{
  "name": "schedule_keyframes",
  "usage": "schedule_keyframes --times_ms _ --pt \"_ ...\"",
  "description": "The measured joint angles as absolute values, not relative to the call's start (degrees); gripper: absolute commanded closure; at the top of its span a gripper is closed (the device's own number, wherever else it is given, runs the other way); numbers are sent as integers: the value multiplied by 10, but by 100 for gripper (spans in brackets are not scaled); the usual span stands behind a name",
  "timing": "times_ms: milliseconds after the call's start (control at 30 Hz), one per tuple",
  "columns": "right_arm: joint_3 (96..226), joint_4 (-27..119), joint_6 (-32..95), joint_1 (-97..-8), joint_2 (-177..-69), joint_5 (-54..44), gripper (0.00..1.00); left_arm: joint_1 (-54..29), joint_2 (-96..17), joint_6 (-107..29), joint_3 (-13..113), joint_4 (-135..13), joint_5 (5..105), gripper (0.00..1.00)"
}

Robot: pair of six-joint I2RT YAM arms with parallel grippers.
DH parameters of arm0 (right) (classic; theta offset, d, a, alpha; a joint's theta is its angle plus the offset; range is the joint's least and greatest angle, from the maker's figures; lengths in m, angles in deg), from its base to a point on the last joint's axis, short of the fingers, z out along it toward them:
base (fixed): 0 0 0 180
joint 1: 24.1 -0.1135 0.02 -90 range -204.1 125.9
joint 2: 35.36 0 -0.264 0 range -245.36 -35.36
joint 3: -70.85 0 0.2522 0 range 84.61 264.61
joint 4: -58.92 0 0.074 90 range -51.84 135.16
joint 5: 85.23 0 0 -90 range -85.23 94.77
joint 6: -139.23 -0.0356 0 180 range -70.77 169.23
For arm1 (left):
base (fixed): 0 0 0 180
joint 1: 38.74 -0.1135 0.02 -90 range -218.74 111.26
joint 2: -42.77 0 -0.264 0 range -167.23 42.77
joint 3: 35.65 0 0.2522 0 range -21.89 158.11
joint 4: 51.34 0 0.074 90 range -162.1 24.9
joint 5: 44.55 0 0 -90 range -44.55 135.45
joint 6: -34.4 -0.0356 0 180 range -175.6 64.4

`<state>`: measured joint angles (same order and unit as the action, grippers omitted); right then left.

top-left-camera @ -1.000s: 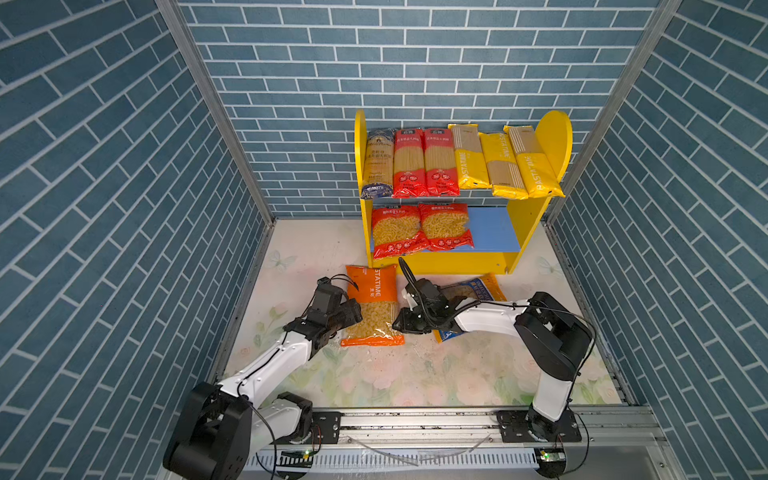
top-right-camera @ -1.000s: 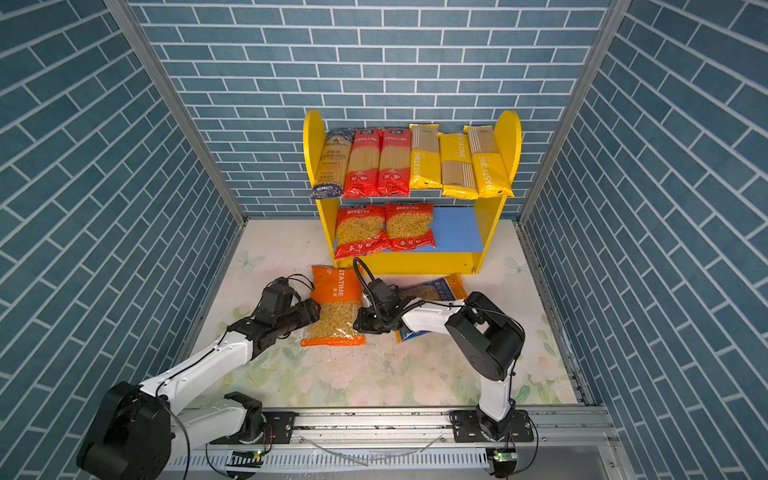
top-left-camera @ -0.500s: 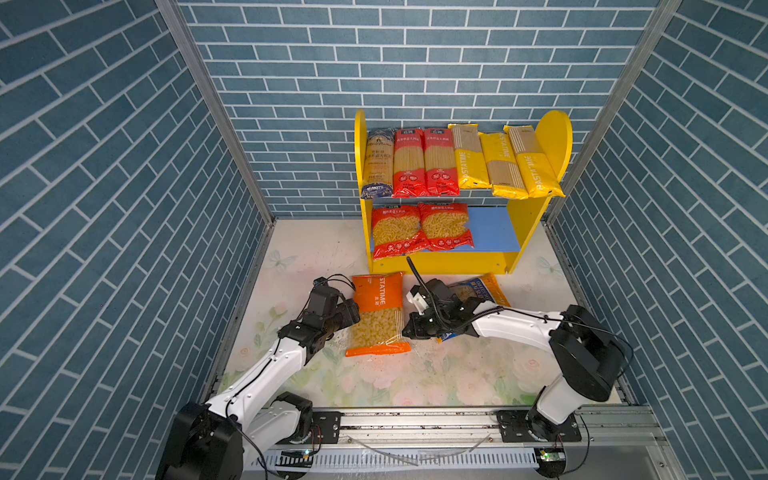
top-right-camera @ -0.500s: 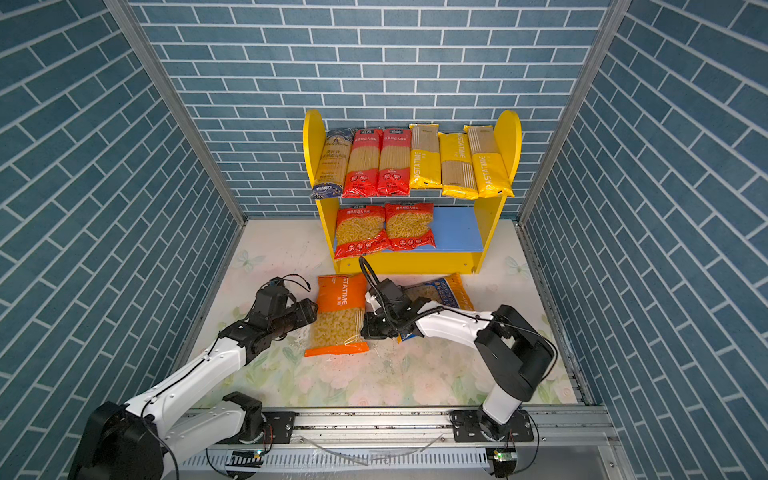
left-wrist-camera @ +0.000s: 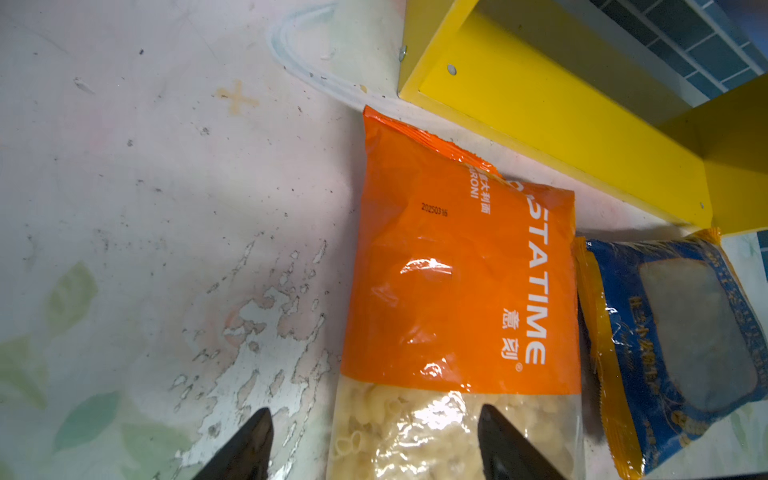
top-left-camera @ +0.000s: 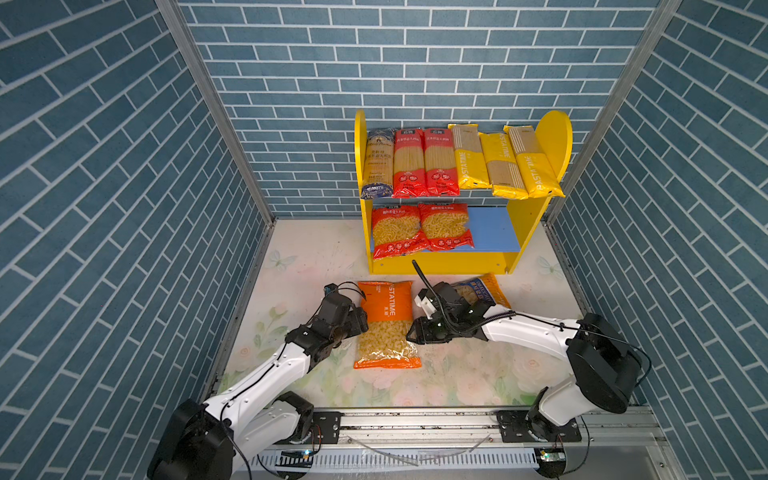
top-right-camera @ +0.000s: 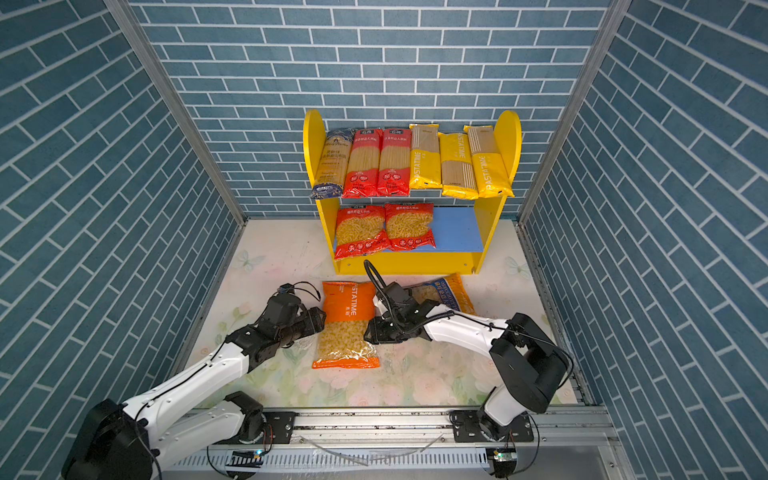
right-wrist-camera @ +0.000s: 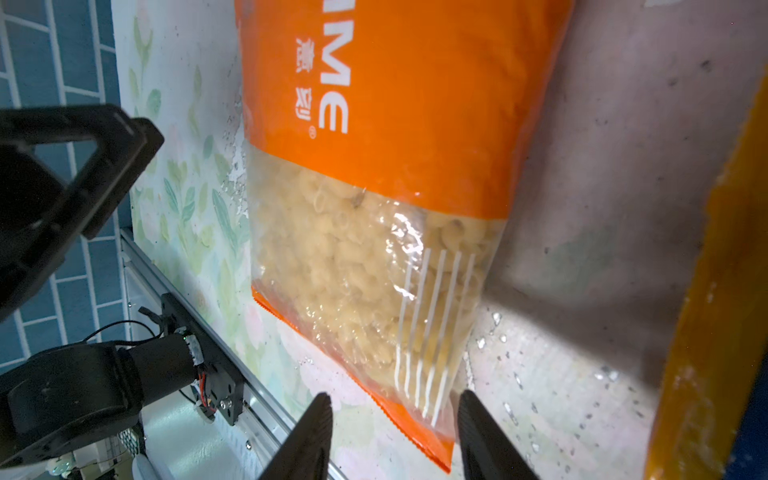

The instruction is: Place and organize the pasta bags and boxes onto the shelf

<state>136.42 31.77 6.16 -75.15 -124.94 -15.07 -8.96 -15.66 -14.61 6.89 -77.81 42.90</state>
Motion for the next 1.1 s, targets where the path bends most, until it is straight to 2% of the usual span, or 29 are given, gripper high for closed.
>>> schedule_keyframes --times_ms 400,667,1100 --pt "1363 409 14 -736 -1266 -110 44 -68 -131 -130 37 -798 401 20" --pt "1363 441 -11 -736 -1292 -109 26 -68 -148 -131 25 -784 406 20" --pt "1324 486 -35 -730 -1296 -97 28 -84 -249 -143 32 -705 434 22"
